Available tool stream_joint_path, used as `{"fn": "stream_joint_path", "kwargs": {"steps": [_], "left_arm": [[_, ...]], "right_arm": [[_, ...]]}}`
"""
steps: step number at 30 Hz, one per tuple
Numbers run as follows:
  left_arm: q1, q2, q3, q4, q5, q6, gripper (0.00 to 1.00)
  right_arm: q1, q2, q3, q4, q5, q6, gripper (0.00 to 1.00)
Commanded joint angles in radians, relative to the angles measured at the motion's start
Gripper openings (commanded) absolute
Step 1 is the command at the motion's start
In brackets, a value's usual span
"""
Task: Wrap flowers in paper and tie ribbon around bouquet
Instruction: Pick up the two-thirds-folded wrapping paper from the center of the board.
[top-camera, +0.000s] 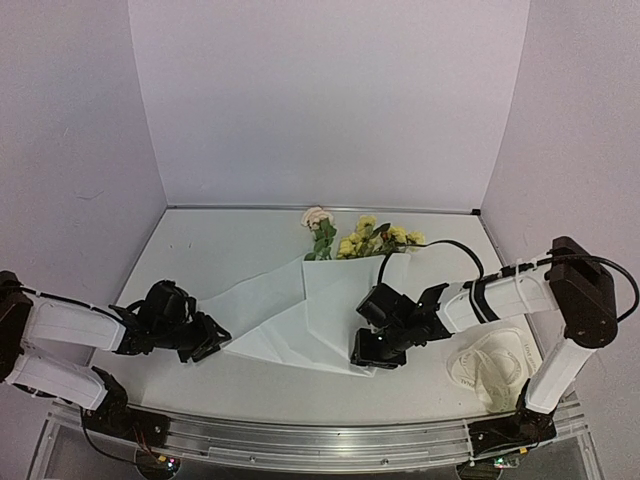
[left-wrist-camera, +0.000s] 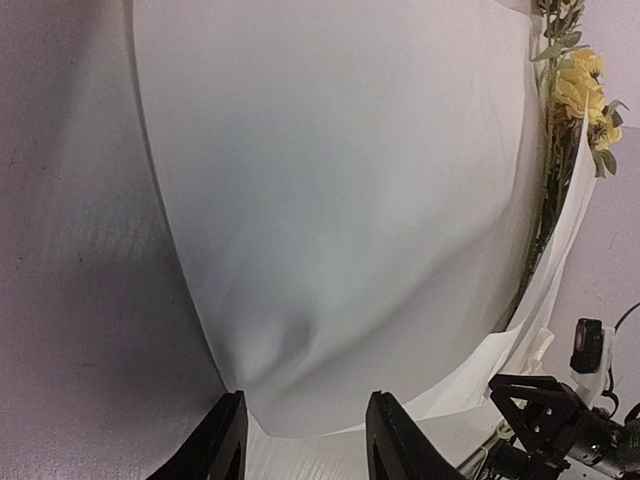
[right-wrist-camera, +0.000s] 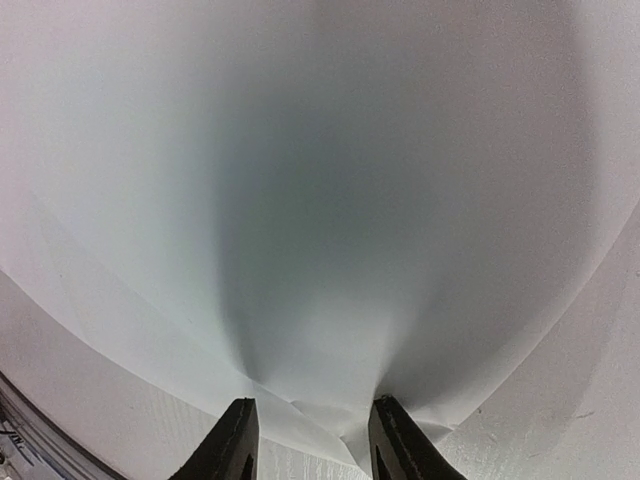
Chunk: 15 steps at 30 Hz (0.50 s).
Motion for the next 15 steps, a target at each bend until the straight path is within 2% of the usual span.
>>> {"fn": "stream_joint_path", "kwargs": {"steps": [1, 6, 15], "left_arm": [[-0.025, -0.031, 0.044, -0.073, -0.073, -0.032, 0.44], [-0.054, -0.091, 0.033, -0.143, -0.101, -0.085, 0.44], [-0.113, -0.025, -0.032, 0.089, -0.123, -0.216, 0.39]], "right_arm": [[0.006, 0.032, -0.008, -0.137, 0.020, -0.008, 0.40], [0.005, 0.030, -0.002, -0.138, 0.021, -0.009, 0.40], [0.006, 0.038, 0.001, -0.136, 0.018, -0.013, 0.40]]}}
